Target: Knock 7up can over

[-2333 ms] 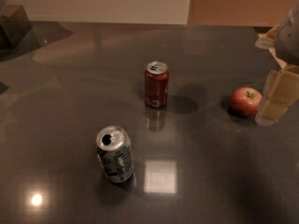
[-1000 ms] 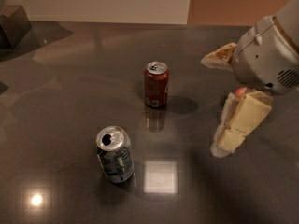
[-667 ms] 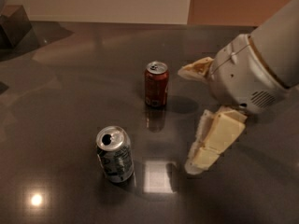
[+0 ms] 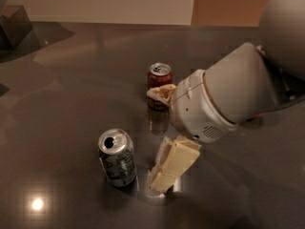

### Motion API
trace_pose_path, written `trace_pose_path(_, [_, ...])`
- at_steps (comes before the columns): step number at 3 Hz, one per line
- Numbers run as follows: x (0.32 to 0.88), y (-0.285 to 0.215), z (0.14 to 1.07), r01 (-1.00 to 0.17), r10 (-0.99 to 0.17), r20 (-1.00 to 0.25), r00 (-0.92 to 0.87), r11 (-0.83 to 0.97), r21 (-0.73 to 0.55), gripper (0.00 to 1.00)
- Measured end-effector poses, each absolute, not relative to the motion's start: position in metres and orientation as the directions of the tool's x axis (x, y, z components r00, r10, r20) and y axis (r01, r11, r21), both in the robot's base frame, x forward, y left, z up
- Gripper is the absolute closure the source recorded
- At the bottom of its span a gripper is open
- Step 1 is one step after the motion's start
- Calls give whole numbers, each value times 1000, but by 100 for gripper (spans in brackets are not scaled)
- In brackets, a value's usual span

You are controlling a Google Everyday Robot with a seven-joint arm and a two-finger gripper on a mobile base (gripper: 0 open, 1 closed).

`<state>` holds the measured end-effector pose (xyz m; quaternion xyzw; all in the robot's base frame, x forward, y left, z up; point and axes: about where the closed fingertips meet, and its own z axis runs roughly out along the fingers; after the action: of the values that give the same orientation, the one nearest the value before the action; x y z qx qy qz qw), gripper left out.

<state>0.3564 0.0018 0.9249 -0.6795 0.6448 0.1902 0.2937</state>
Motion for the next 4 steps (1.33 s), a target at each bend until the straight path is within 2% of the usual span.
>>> trace_pose_path(3, [351, 52, 895, -996, -696, -715, 65, -7, -83, 0])
trace_pose_path(4, [351, 58, 892, -997, -683, -728, 53, -1, -71, 17])
